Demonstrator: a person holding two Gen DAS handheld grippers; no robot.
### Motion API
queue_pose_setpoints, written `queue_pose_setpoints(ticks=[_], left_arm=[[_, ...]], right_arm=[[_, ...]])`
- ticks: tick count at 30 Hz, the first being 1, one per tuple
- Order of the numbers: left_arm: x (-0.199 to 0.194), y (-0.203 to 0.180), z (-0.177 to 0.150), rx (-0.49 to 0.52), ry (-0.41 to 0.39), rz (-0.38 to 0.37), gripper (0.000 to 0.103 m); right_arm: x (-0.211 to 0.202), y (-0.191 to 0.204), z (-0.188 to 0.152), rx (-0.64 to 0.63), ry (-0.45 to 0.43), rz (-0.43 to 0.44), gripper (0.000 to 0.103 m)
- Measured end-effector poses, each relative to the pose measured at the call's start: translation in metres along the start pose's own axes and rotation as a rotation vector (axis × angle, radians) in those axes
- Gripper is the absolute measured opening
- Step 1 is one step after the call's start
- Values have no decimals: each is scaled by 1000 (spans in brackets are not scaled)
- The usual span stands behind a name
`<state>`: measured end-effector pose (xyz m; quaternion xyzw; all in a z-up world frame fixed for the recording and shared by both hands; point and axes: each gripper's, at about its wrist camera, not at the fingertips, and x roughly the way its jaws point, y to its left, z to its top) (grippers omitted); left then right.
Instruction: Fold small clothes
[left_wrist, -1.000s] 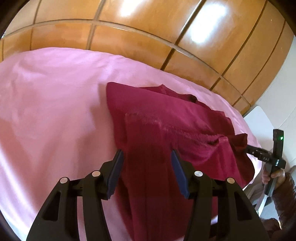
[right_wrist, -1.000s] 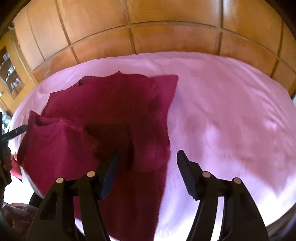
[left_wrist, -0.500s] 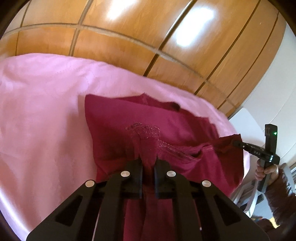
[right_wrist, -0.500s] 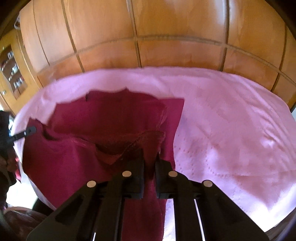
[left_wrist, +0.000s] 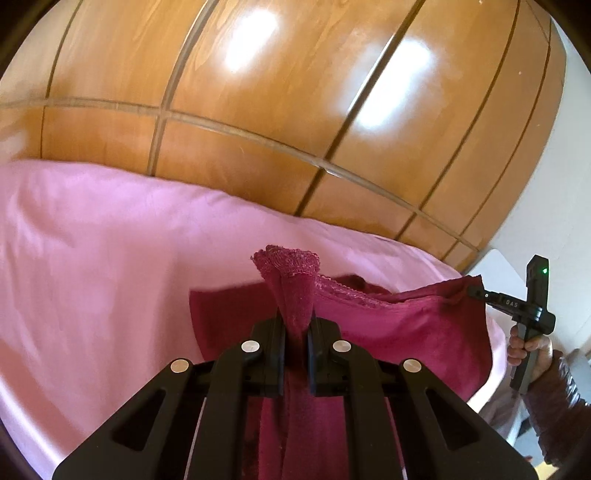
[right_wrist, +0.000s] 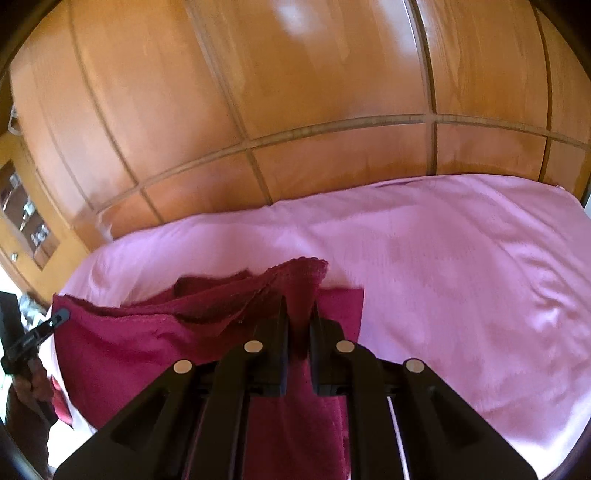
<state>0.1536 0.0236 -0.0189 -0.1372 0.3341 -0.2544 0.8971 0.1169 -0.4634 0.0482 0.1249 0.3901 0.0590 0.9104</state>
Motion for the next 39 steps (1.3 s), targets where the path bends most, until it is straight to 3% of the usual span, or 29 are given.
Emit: queue_pose_setpoints(ticks=[6,12,14,16,20,24,29,34,37,38,39], left_arm=[[52,23,20,-12,52,91,7],[108,50,21,-67,156,197,7],[130,62,14,-98,221,261,9],[138,67,8,-118,246,279,9],[123,67,4,-153,211,287,14],[86,50,-2,-103,135,330,14],[42,27,-23,-84,87,266,14],[29,-4,-57,-1,123,173,14],[32,-19,-78,28,175,127,14],[34,-22,-83,36,187,129,14],[37,-25,-89,51,205,141,14]], right_arm=[[59,-11,28,47,53,-51,8],[119,-23,26,70,163,-108,8],[135,-29,21,73,211,-132,12],[140,-34,15,73,244,-149,26],[112,-40,9,66,210,-107,41],[58,-55,-9,76,173,-43,42],[-2,-71,-53,79,200,58,41],[-31,-67,-110,36,281,131,41],[-23,-61,-120,41,290,157,41],[-19,-56,-122,38,289,167,39],[-14,-51,-121,24,289,163,30]])
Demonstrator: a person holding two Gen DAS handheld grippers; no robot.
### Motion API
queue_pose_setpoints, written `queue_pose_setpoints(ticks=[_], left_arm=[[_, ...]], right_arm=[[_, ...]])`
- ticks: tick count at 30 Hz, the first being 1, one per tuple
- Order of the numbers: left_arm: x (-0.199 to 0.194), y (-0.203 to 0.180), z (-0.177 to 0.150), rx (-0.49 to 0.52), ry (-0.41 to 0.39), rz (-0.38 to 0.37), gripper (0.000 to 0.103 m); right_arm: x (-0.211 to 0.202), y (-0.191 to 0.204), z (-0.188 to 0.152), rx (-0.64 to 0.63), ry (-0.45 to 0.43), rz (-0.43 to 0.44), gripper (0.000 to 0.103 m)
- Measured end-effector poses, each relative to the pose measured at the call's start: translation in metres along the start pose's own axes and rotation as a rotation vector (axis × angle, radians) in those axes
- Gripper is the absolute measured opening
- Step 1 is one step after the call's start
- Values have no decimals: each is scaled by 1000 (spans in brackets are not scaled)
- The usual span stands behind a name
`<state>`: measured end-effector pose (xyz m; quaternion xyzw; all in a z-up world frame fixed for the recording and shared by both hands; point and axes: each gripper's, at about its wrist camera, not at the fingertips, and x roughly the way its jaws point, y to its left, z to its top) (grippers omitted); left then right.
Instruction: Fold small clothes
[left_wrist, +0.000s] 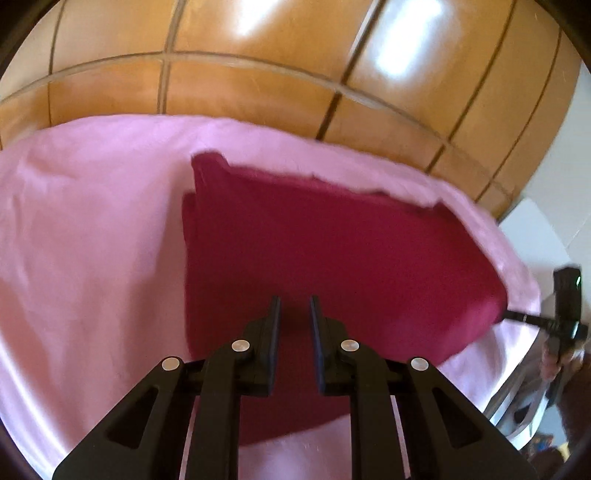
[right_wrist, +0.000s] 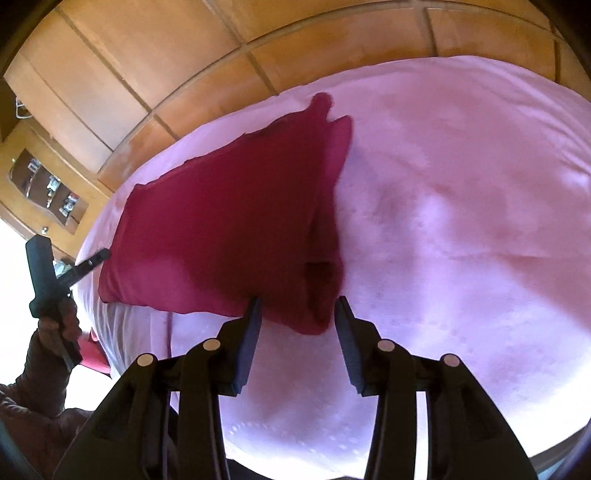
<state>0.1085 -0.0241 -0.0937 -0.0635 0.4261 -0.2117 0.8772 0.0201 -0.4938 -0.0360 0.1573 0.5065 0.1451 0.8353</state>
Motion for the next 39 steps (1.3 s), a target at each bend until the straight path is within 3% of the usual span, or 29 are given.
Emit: queue_pose_setpoints(ticks=[1,2,4,7,11,14,15,16,18,23,24,25,26,27,31,34,39], left_arm=[[3,-1,-4,11,16,4,14],[6,-1,-7,21,34,13,14],[15,1,-12,27,66,50,14],[17,7,-17,33,83,45,14],[24,3,-15,122,109,71,14],[24,3,-10,125,119,67,14],[20,7,-9,100,116,54,14],[17,11,-8,76,110,39,14],[4,17,-9,27,82,12,14],[-25,44,-11,-124,15,-23,14],[-34,53,-13,-167,-2,-28,18],[-40,60,-15,-196,-16,-26,27],[-47,65,-17,-225,-34,-18,48],[-56,74,-21,-268,-61,-13,54],[-68,93,-33,-352,-66,-60,54],[-65,90,-39,-344,-43,-92,54],[-51,66,-43,-272,5,-169,54]], right_arm=[[6,5,2,-27,9,-15,11],[10,8,4,-45,19,-28,7],[11,17,3,-109,53,-63,6],[-5,20,-6,-182,64,-69,6],[18,-1,-15,-145,122,-131,6],[28,0,-16,-150,114,-150,7],[26,-2,-15,-130,115,-140,8],[23,-3,-14,-120,119,-131,24],[14,-5,-14,-104,136,-150,44],[-13,7,-5,-88,28,-159,45],[-15,12,0,-91,-1,-152,53],[-17,20,6,-97,-37,-155,68],[-15,29,12,-98,-70,-163,73],[-11,40,19,-103,-107,-164,75],[15,75,40,-183,-172,-218,88],[50,90,54,-193,-176,-259,90],[89,74,61,-148,-167,-344,95]])
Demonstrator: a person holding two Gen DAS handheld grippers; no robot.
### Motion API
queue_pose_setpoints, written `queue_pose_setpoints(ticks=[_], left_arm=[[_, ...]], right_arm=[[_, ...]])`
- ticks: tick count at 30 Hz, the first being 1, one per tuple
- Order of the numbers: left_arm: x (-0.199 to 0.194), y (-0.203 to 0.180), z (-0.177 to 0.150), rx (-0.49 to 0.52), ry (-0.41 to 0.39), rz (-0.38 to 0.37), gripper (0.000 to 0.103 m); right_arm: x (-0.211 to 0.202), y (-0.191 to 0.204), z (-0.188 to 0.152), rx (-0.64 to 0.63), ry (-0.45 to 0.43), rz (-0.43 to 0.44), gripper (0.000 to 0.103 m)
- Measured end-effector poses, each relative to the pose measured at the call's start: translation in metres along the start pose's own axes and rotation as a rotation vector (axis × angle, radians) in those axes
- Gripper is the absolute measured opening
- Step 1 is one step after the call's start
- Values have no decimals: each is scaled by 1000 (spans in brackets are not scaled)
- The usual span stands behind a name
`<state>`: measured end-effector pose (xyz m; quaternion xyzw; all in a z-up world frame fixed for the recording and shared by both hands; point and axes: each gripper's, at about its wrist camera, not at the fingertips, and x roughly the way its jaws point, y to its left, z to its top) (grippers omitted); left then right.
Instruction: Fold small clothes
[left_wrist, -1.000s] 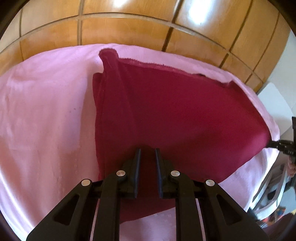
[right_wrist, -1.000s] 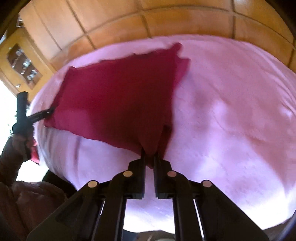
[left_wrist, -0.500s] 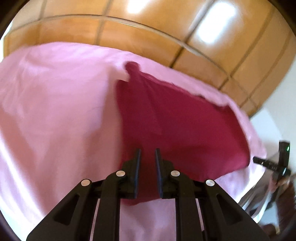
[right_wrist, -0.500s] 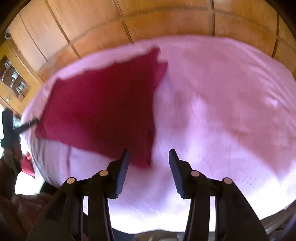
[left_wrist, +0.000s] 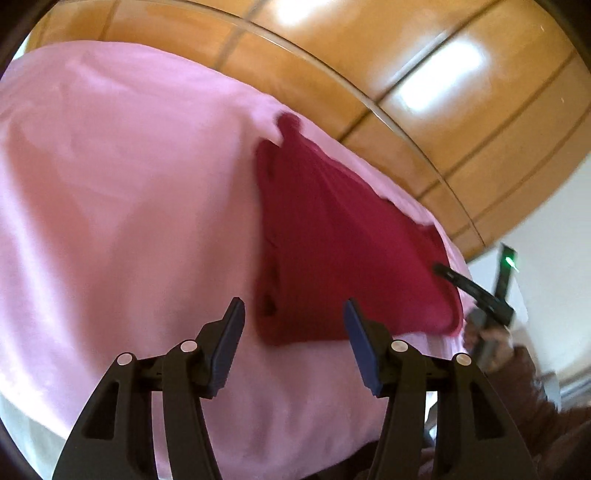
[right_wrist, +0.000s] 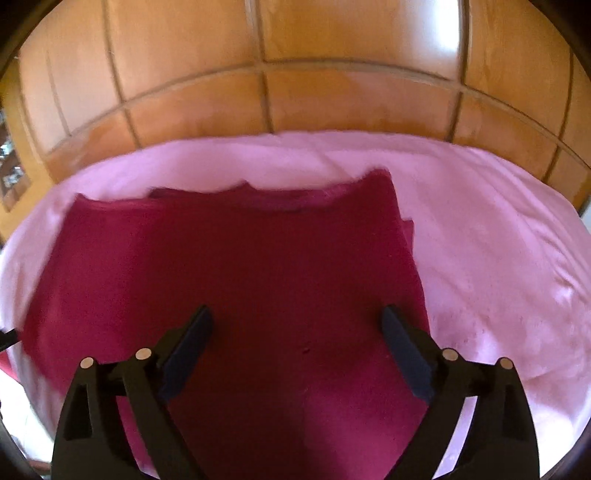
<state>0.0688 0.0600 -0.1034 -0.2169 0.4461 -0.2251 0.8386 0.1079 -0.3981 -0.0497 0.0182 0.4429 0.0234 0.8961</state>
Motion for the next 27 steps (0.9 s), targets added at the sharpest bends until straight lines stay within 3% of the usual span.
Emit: queue_pose_setpoints(ticks=[1,2,3,5,7,9,13,16,18,21,27], left_arm=[[5,-3,0,8,8,2,54],[9,-4,0,16,13,-1,46],[15,-7,0,33,22,-3,32],[20,-10,-1,67,29,25,14],[18,-9,-5,80,46,23,8],[18,-1,-11,105,73,75,7],[20,3,-14,91,74,94,7],[8,-5,-6,72,43,46,8],[-2,-3,8,21,-2,-15,15],[-7,-1,31,-1,-72,-9,17],[29,-6,78,16,-60,25,17]], right_arm=[[5,-7,-5,11,9,0,97],[10,-10,-9,20,8,10,97],[11,-14,-14,20,-11,19,98],[9,-16,-23,-7,-53,19,98],[8,-16,-26,-9,-64,27,98],[8,-18,-27,-3,-72,38,99],[9,-15,-29,-10,-82,30,99],[9,-14,-28,-9,-85,24,99],[8,-13,-30,-9,-87,21,99],[8,-12,-31,-6,-91,18,100],[7,-10,-32,-4,-97,10,100]])
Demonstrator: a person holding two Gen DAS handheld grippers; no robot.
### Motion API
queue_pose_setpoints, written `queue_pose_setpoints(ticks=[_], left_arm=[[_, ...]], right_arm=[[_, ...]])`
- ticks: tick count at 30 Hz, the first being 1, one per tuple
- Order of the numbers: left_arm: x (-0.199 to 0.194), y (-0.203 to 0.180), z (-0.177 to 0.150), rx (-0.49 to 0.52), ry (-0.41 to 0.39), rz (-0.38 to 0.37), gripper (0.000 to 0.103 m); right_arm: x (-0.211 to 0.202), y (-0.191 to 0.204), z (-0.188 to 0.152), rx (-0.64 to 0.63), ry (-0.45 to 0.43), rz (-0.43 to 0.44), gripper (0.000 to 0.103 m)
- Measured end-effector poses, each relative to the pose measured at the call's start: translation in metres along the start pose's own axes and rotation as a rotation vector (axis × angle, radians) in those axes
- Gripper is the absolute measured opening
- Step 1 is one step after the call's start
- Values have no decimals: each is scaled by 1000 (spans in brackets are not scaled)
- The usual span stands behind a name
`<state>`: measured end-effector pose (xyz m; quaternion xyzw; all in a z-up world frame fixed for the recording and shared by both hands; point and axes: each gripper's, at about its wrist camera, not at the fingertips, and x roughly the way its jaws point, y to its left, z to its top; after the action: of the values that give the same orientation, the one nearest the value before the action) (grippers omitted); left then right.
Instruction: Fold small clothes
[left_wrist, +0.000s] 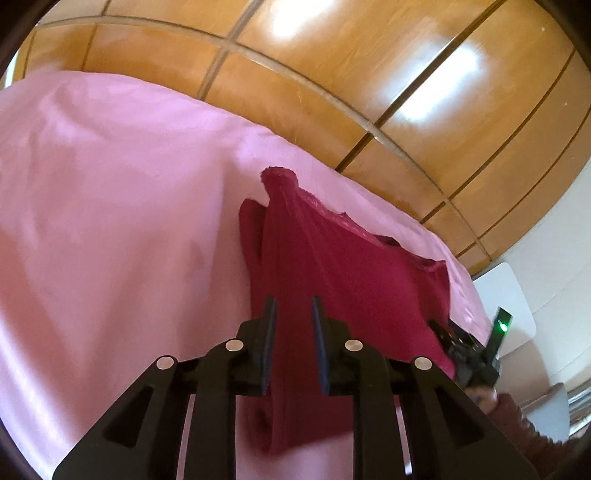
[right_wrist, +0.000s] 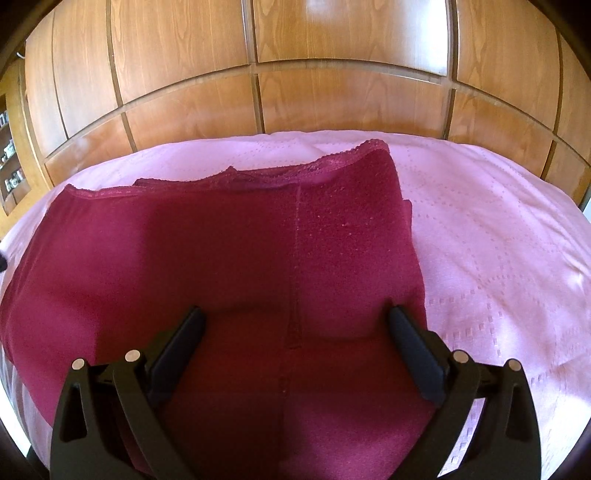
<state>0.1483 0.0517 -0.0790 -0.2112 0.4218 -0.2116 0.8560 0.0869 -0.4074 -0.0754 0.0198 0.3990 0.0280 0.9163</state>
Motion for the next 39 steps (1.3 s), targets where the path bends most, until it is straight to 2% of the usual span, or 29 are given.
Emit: queue_pose_setpoints(ticks=[5,7,9,11,13,16,19,21,24,28,30,31,39], left_arm=[[44,3,21,-18,74,17,17],[49,5,22,-14,66,69,6],[46,4,20,-3,27,130,3],[46,1,12,32,22,210,3],[61,1,-1,82,53,291,3],[63,0,0,82,46,331,3],[59,-4,6,71,36,411,5],[50,-18,10,95,-15,447,5],[38,-39,12,166,-79,471,5],[25,-64,15,232,-145,455,6],[21,-76,14,260,-171,446,30],[20,-81,14,266,-184,435,33],[25,-97,13,306,-191,412,33]], right_arm=[[0,-1,0,1,-3,2,100],[0,0,-1,2,-4,1,100],[0,-1,-1,3,-5,3,100],[1,-1,-1,5,-7,4,100],[1,-1,0,6,-7,5,100],[0,-1,0,7,-9,4,100],[0,-1,-1,6,-10,3,100],[0,-1,-1,6,-10,4,100],[0,-1,-1,4,-10,2,100],[0,0,-1,3,-11,-4,100],[0,1,-1,4,-11,-6,100],[0,1,-1,4,-11,-6,100],[0,1,-1,4,-11,-5,100]])
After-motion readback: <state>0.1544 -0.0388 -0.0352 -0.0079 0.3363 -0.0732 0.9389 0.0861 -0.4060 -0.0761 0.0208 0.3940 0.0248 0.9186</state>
